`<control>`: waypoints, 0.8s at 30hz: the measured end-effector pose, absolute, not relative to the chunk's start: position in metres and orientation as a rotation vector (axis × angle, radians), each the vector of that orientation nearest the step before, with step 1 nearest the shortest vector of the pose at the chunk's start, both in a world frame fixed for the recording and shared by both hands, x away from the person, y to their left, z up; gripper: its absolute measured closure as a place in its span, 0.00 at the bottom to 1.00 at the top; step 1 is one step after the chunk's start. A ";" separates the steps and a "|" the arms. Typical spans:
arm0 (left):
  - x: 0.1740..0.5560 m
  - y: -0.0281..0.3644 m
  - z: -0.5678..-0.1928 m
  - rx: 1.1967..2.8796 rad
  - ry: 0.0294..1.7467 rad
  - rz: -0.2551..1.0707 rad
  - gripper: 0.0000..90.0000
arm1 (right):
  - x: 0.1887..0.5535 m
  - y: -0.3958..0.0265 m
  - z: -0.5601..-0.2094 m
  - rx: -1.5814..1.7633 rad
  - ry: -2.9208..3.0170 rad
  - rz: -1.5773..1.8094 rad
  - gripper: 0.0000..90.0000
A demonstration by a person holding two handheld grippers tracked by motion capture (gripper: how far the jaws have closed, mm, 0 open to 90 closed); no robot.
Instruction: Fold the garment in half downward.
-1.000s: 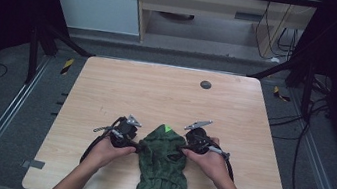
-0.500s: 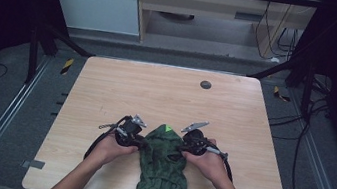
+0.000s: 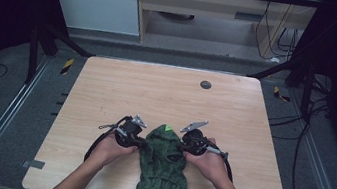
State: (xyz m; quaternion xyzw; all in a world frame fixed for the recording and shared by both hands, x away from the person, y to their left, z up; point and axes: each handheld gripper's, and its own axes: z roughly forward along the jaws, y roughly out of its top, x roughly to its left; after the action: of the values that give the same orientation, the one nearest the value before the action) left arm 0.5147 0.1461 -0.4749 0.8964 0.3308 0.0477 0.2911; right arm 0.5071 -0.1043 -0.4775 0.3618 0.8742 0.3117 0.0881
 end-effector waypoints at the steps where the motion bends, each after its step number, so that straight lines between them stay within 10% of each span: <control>1: 0.515 0.146 -0.474 2.387 0.882 0.128 0.90 | 0.507 -0.104 -0.476 1.077 2.602 0.930 0.94; 24: 0.520 0.144 -0.455 2.371 0.855 0.156 0.91 | 0.507 -0.115 -0.451 1.029 2.565 0.956 0.94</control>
State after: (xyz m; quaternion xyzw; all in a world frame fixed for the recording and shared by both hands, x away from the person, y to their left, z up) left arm 0.5201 0.1442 -0.4552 0.8947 0.3225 0.0590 0.3034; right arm 0.5070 -0.1149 -0.4507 0.3498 0.8719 0.3250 0.1081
